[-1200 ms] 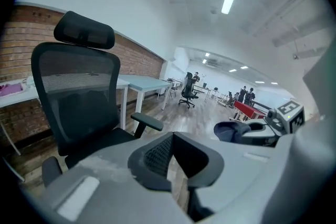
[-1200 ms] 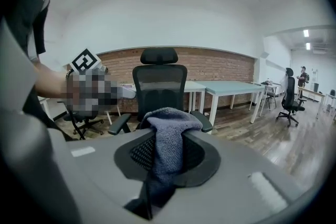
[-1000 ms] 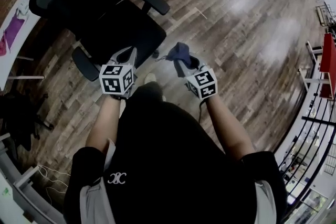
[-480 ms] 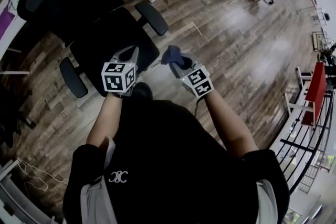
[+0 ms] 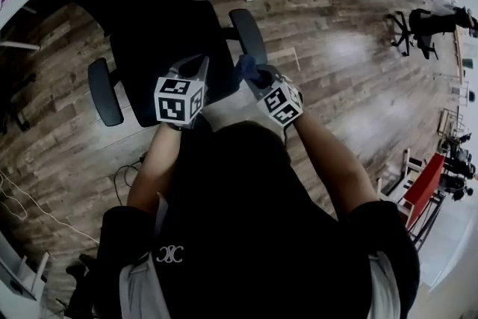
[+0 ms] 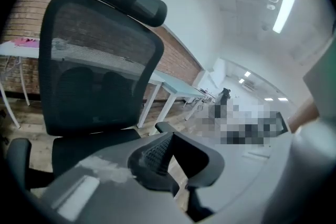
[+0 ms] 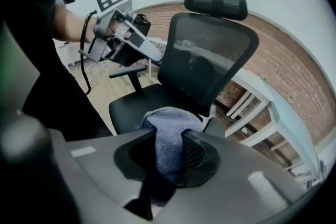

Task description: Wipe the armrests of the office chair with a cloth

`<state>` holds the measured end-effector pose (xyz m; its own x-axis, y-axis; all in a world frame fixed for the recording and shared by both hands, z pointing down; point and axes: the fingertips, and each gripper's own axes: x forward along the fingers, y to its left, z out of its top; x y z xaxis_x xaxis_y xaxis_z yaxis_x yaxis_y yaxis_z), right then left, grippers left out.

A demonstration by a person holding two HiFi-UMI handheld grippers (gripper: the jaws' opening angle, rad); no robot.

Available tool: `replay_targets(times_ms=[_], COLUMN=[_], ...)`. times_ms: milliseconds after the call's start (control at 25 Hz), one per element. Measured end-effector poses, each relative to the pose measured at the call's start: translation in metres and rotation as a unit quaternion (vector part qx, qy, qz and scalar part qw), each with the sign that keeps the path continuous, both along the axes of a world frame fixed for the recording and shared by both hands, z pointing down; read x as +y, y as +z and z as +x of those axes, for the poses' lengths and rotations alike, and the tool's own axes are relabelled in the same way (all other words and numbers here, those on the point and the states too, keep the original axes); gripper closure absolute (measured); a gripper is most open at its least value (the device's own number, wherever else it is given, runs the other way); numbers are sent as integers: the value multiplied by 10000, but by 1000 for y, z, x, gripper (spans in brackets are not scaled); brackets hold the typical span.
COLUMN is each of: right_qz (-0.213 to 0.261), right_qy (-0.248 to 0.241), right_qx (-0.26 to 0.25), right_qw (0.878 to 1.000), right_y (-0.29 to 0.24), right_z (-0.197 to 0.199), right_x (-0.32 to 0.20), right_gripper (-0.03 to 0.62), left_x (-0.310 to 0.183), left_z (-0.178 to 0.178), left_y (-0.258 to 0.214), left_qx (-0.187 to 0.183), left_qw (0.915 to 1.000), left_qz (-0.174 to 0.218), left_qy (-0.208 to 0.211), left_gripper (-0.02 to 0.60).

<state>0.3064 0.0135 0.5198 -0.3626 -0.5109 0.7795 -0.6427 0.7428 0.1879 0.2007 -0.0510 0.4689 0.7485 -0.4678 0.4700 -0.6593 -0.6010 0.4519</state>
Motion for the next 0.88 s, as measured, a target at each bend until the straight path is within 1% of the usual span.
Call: replay_targets(times_ms=[160, 280, 360, 440, 600, 720, 880], right_qz=[-476, -818, -970, -1019, -1024, -916, -784], right_qy=[-774, -1479, -1972, -2459, -3405, -3861, -4256], right_qx=[97, 330, 510, 673, 972, 1156, 1211], right_qw=[9958, 9851, 9742, 9616, 9296, 9106, 8933], right_y=[34, 62, 78, 89, 106, 119, 125], right_z=[-1, 5, 11, 15, 23, 30, 28], right_x=[-11, -17, -18, -18, -20, -32, -54], right_gripper=[523, 523, 523, 523, 523, 523, 523], left_x=[5, 4, 2, 0, -1, 0, 5], left_z=[-22, -39, -48, -54, -52, -45, -33], left_y=[18, 30, 35, 37, 36, 39, 41], left_qx=[-102, -171, -210, -268, -291, -303, -321], left_qw=[9985, 9939, 9892, 9835, 9710, 9612, 9486], left_qz=[-299, -516, -611, -683, -817, -912, -1021], left_qy=[-455, -955, -1316, -1654, -2227, -2585, -2977], left_gripper=[575, 575, 575, 575, 575, 575, 575])
